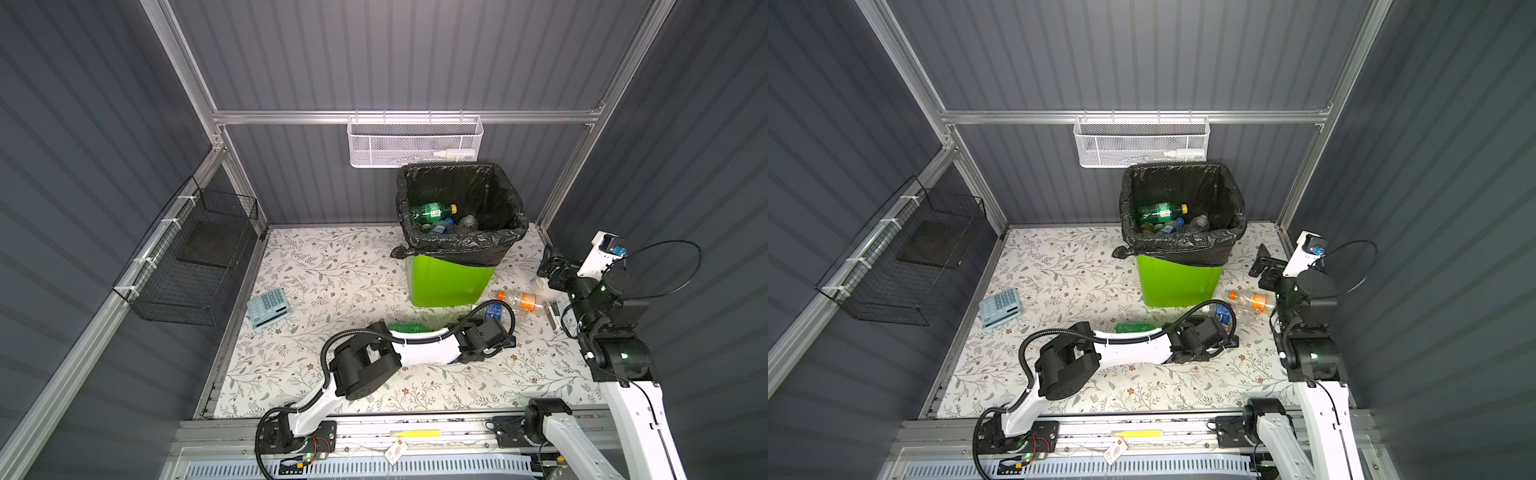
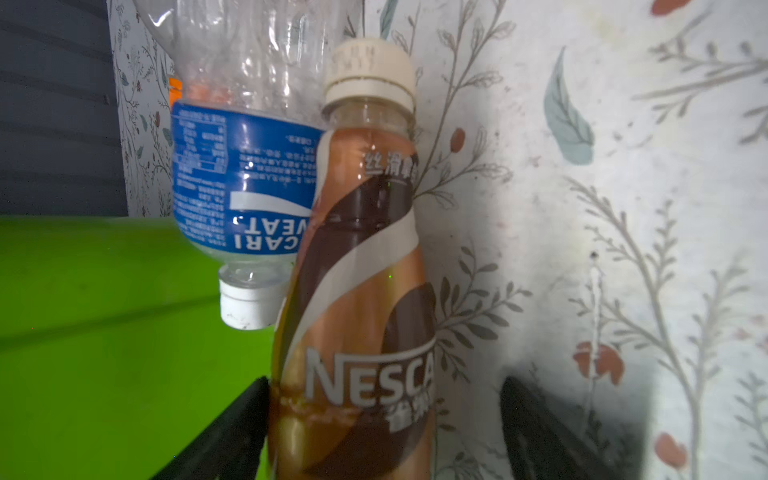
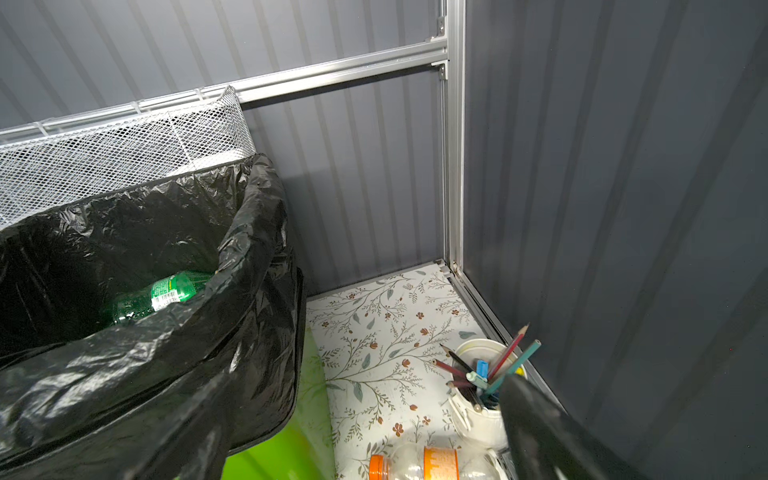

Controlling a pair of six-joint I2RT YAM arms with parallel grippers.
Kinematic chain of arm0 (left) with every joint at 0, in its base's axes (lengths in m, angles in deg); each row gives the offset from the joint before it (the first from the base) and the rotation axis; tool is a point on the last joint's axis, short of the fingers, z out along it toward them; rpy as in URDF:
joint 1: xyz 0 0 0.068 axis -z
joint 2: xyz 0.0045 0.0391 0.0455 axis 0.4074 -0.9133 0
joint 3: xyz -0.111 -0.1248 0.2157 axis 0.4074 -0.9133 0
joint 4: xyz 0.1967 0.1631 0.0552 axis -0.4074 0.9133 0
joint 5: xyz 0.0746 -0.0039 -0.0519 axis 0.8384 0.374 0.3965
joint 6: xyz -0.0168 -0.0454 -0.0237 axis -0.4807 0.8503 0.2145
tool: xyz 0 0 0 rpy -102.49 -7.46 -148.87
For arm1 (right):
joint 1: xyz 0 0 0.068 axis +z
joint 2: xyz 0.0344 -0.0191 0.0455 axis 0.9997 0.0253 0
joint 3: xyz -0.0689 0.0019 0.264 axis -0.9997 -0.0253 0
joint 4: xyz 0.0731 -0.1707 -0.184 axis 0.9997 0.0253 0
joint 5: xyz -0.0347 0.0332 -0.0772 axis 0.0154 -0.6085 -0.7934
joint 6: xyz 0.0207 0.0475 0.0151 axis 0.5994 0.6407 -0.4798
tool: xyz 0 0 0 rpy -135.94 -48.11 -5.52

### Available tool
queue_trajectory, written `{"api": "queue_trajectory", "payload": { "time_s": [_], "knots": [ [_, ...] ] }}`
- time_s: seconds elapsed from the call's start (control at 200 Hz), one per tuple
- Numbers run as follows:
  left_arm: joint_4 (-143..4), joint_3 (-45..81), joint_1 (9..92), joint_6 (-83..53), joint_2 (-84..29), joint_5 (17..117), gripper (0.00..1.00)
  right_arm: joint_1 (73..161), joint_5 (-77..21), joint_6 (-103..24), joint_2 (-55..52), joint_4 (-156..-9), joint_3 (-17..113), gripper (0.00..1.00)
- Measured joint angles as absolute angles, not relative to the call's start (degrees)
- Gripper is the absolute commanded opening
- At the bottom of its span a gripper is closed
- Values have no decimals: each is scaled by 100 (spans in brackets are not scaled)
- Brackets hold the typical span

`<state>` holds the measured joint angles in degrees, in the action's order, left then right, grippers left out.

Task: Throw the plastic bottles in the bin
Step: 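Lower the left gripper onto the brown Nescafe bottle while the right arm rests, then close the left gripper on the Nescafe bottle and lift it over the bin, then open the left gripper to drop the Nescafe bottle into the bin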

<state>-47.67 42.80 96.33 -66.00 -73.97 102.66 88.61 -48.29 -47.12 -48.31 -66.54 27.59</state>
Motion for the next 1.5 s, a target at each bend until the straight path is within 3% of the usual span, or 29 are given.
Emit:
{"api": "queue_trajectory", "payload": {
  "time_s": [0.29,0.59,1.011,1.351,1.496],
  "knots": [
    [-4705,4280,9631,-6745,-7393,9958,63,8821,-4822,-4672,-4857,-6650,2665,99],
    [-4773,3830,9631,-6808,-6794,9689,54,8767,-4820,-4670,-4916,-6639,2641,99],
    [-5875,3185,9552,-6856,-3874,9923,45,8627,-5065,-4699,-5185,-6641,2543,99],
    [-7872,2966,8787,-7000,-1336,10039,49,8515,-5144,-4675,-5338,-6650,2462,99],
    [-8797,2927,8696,-6996,-917,9737,49,8515,-5113,-4602,-5340,-6672,2431,99]
  ]
}}
